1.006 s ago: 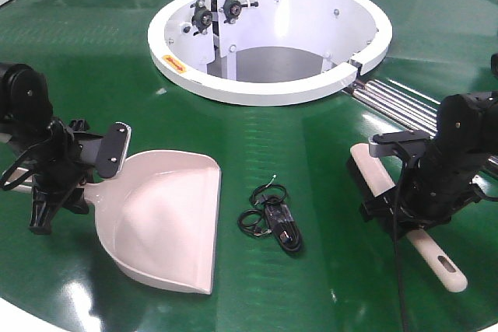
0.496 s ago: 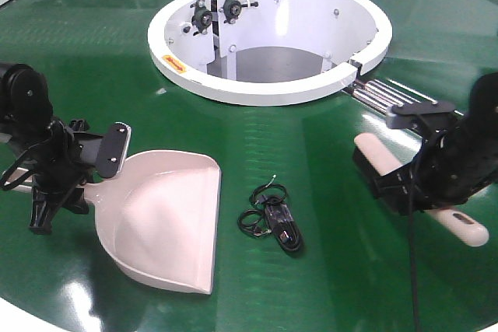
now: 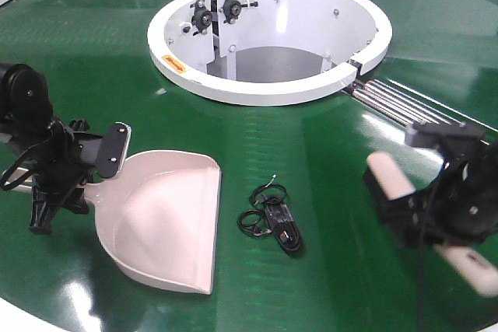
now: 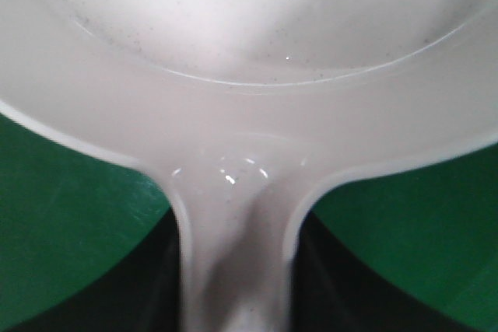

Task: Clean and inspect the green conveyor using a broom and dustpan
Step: 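Sweep the black cables toward the dustpan with the held brush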

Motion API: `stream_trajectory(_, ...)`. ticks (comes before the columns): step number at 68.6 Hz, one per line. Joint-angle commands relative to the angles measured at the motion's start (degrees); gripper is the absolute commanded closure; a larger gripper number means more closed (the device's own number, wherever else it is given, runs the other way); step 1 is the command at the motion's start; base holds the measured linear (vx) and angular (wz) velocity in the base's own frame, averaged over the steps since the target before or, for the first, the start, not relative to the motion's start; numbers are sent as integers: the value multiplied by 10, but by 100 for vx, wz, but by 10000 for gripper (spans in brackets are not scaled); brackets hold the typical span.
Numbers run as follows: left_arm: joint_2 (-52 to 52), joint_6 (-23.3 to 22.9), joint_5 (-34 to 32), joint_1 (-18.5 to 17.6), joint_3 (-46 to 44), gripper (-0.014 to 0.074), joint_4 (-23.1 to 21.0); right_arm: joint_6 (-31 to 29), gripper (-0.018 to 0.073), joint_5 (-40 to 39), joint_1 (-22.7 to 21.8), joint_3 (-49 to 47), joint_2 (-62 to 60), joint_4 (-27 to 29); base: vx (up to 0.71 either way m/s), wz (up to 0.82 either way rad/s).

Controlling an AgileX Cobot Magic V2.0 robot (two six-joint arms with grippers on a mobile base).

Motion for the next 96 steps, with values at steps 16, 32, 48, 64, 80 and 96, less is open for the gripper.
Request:
stream_trajectory(16,-22,0,-4,-5,-16,604,-6,162,564,-109,131,3,1,-9,0,0)
stream_trajectory(32,-22,0,-4,-5,-16,604,-6,181,564,-112,132,2,65,-10,0,0)
stream_trajectory(48,-22,0,-4,-5,-16,604,-6,171,564,-120,137,-12,95,-7,0,0)
stream_trajectory(64,-22,0,-4,-5,-16,604,-6,151,564,-96,137,-47,112,-8,0,0)
stream_trajectory(80,-22,0,-4,-5,-16,604,-6,126,564,-70,155,-86,144,19,0,0)
stream_trajectory(96,-22,0,-4,-5,-16,604,-6,122,564,-31,188,-137,181,28,0,0)
